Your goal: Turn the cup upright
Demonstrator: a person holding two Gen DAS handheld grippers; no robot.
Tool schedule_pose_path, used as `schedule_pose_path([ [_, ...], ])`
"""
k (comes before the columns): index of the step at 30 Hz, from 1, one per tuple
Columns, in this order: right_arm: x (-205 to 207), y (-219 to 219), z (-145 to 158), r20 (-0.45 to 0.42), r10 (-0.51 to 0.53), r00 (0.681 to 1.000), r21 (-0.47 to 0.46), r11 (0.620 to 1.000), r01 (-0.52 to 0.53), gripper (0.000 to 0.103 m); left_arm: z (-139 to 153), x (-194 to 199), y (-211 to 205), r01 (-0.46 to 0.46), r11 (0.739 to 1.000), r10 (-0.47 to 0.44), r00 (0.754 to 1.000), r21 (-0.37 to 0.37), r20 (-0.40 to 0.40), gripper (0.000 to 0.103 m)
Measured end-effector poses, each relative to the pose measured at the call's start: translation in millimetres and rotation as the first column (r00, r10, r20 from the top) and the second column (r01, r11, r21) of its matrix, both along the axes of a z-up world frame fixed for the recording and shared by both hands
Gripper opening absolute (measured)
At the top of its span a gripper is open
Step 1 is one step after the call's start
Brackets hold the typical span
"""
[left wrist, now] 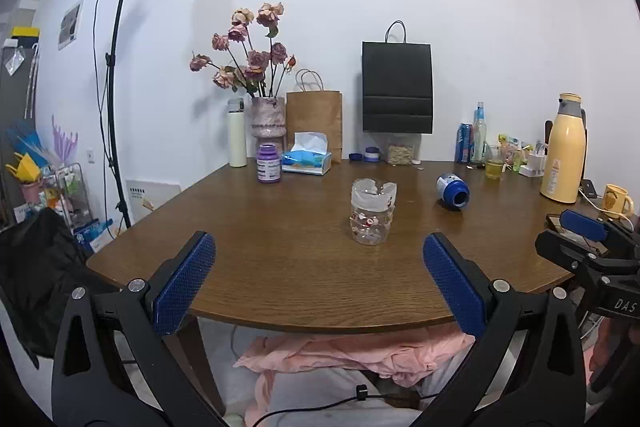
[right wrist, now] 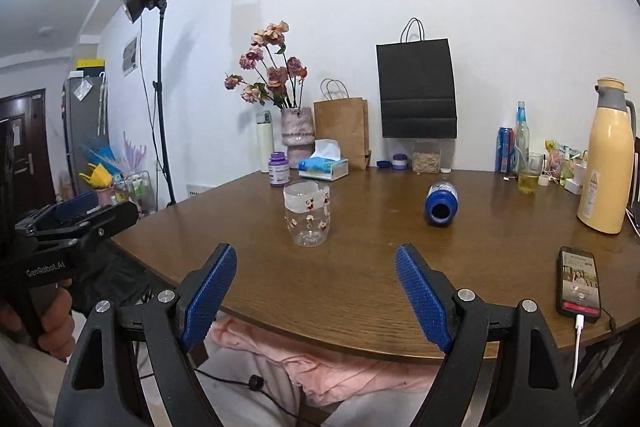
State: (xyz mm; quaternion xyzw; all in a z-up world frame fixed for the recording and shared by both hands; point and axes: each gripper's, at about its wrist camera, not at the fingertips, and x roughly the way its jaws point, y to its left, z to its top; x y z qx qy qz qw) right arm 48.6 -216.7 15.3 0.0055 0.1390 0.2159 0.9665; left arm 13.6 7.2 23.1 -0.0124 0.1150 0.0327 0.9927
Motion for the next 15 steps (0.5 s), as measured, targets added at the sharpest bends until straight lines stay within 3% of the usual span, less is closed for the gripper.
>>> schedule_pose_path([
  [15,0.5,-1.2,2.2,0.001,0.002,1.000,-0.008,1.000,-0.002,0.086,4.8,-2.3,-1.0,-0.016,1.000,0.016,1.000,0.005,0.014,0.103],
])
